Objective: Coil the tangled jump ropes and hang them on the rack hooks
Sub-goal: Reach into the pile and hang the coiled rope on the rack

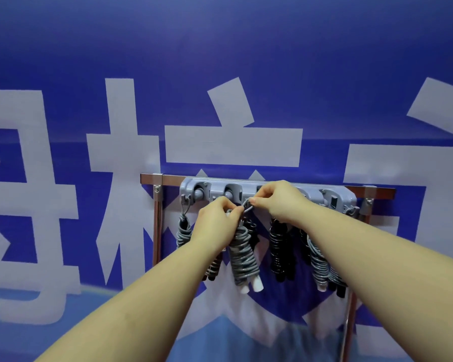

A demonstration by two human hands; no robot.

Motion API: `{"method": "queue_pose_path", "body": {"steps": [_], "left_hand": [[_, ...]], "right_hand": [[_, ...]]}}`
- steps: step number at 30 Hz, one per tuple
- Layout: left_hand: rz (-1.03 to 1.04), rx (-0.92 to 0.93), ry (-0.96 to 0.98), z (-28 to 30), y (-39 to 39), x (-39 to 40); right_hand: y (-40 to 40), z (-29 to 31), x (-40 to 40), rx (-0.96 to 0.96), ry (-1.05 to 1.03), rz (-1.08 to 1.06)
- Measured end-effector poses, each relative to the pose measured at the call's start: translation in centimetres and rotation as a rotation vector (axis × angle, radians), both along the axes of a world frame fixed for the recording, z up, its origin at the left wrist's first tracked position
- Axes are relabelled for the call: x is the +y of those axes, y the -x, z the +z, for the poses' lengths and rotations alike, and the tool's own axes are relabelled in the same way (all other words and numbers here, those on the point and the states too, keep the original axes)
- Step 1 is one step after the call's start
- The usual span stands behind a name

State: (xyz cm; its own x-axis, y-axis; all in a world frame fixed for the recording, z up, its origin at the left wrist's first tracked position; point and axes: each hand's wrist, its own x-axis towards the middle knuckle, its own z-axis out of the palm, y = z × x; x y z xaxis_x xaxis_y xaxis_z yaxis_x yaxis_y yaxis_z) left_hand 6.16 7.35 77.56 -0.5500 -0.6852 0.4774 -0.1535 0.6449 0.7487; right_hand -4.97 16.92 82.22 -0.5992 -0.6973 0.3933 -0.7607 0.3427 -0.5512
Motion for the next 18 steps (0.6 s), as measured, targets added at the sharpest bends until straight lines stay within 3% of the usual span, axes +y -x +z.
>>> {"method": "queue_pose_path", "body": {"steps": [18], "left_hand": [[0.044,0.058,-0.209,-2.1,7.2,-3.3]], "right_hand": [[5.7,-0.2,-4.4,0.134,-0.205,-0.105]]}}
